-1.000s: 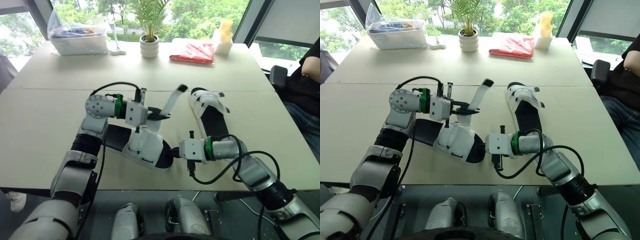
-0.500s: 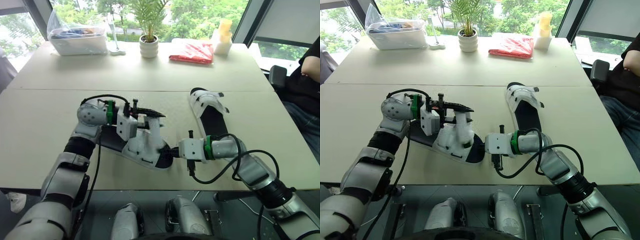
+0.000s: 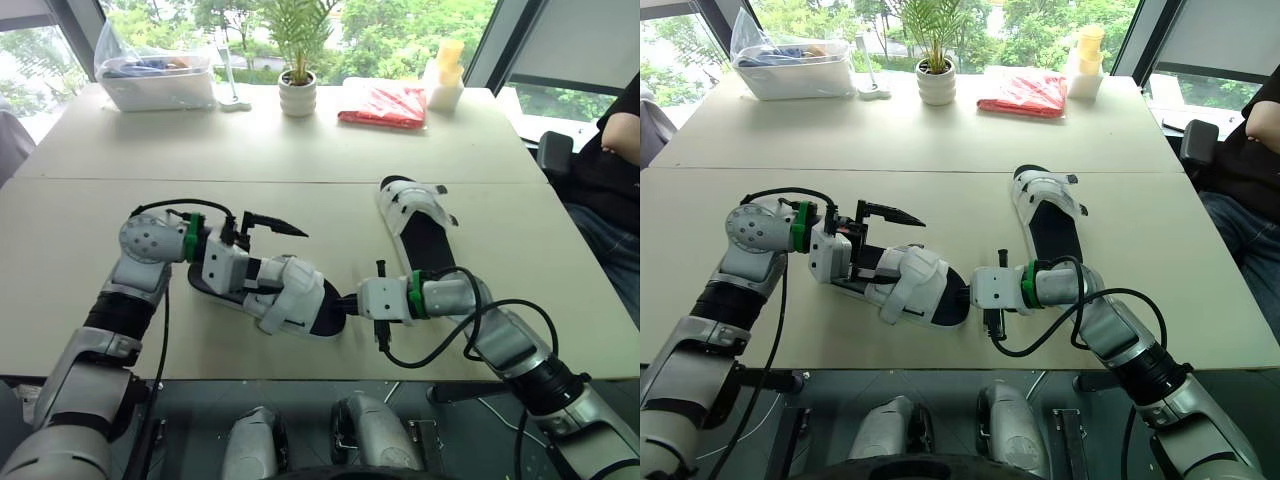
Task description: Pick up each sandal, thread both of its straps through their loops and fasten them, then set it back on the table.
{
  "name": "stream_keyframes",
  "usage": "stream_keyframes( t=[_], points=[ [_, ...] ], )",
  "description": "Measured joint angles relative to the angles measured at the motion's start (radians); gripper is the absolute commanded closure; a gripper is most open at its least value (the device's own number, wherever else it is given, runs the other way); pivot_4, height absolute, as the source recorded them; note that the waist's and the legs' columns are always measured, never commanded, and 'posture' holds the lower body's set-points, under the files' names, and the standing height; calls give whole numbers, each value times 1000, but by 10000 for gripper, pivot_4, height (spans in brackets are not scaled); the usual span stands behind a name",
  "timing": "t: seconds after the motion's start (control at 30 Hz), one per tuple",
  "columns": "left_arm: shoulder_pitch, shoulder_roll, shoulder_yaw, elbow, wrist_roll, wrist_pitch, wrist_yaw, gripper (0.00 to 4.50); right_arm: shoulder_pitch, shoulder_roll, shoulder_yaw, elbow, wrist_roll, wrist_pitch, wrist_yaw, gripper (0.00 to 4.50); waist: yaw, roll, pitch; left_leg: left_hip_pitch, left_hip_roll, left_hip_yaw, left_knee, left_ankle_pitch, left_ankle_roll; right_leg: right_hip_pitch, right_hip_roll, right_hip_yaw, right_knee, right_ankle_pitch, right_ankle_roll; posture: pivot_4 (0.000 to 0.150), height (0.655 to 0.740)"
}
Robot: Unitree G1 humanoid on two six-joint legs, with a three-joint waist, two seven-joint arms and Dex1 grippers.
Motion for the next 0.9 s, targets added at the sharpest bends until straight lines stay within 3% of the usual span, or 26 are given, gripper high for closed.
stream_keyframes(
  t=[0.23,0.37,0.57,0.63,0.73,0.9],
  points=[
    [-1,78,4,-46,12,174,-7,319,-2,1,3,3,0,-3,1,45000,-1,1,0,0,0,0,0,0,0,0,0,0,0,0,0,1500,7241],
    [-35,164,15,-80,-7,612,-4,319,-6,0,5,5,-2,-4,7,45000,-1,1,0,0,0,0,0,0,0,0,1,0,0,0,0,1500,7241],
    [-114,197,31,-60,-61,1021,-55,319,-13,1,6,9,-2,-4,18,45000,-1,0,0,0,0,0,0,0,0,-1,1,0,0,0,0,1500,7241],
    [-137,273,17,-108,-140,1267,-124,319,-14,5,9,9,-2,-6,18,45000,-5,0,0,-1,1,1,0,0,0,-2,1,1,0,-1,0,1500,7241],
    [-93,459,-13,-319,-346,1486,-189,319,-9,4,7,9,-2,-11,22,45000,-4,1,0,1,1,0,-2,0,0,-1,1,2,-1,-1,1,1500,7241],
    [-20,522,-87,-497,-499,1611,-204,319,-12,6,3,18,-10,-11,21,45000,1,2,-1,0,1,-1,0,0,-1,0,1,2,0,-2,0,1500,7241]
  ],
)
